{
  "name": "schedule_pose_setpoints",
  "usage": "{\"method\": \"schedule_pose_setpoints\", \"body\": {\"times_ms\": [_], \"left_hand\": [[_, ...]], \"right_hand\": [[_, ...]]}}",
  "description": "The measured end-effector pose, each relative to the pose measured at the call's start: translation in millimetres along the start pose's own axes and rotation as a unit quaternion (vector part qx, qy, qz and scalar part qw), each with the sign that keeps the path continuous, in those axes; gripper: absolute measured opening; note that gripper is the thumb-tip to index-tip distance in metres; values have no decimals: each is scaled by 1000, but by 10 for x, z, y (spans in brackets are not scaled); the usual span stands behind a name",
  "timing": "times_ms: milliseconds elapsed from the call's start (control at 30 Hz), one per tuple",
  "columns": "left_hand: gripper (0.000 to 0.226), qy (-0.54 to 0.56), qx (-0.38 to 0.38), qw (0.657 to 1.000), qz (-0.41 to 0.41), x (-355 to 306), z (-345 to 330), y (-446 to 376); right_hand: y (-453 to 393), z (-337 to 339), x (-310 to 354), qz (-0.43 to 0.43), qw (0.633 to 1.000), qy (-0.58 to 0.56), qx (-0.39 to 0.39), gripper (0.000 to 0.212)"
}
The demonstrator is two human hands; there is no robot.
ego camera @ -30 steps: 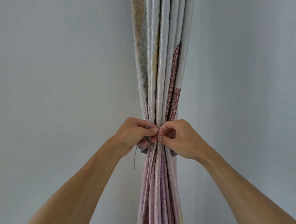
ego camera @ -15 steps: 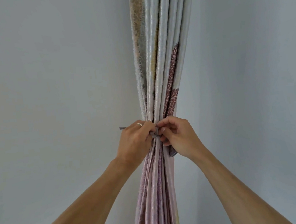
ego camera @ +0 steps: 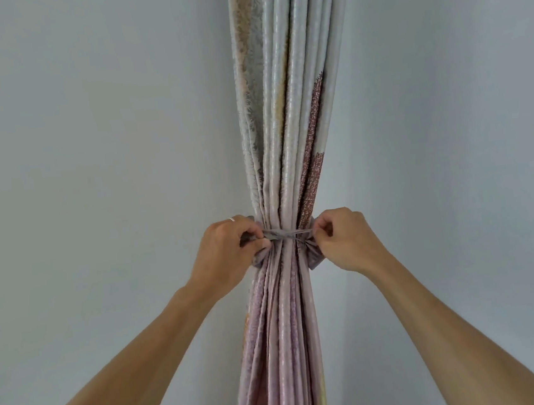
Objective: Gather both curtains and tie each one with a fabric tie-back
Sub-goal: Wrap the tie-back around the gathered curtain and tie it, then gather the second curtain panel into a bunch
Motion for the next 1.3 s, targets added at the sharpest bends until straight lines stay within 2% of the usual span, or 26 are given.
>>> {"method": "schedule_pose_setpoints", "body": {"times_ms": [167,267,367,433,500,567,667,733,933,1233,1300], "left_hand": [[10,-80,-4,995,-51,3,26,120],[10,-107,-6,993,-53,-55,46,159],[6,-148,27,986,-70,-129,58,190],[10,-189,18,976,-111,-231,167,230],[22,-252,-11,957,-141,-321,363,270],[31,-321,-37,931,-168,-438,591,338],[40,-434,-34,877,-204,-594,1039,447],[45,-509,-27,841,-184,-695,1458,510],[58,-731,-24,674,-105,-1332,3243,886],[64,-880,-66,471,8,-2514,5530,1606],[66,-894,-77,441,31,-2643,5971,1736]], "right_hand": [[46,-12,-54,11,996,85,-19,32],[68,-6,-52,23,994,100,-34,22],[87,35,-29,54,990,107,-71,15],[140,93,66,108,984,80,-120,16],[226,111,282,175,970,40,-165,26],[343,94,549,225,957,-14,-181,32],[549,-17,1033,270,940,-102,-181,42],[702,-100,1399,291,930,-147,-169,47],[1620,-185,2927,355,867,-336,-97,57],[3365,112,5201,412,742,-527,-42,62],[3703,144,5631,420,722,-550,-26,62]]}}
Point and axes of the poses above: each hand's wrist, its own y-axis away from the middle knuckle, its own z-axis out of the back of the hand, x = y × z, the point moved 6 cm from there along -y, towards the middle knuckle, and after that the axes turned 15 degrees about -x, right-handed, at the moved point
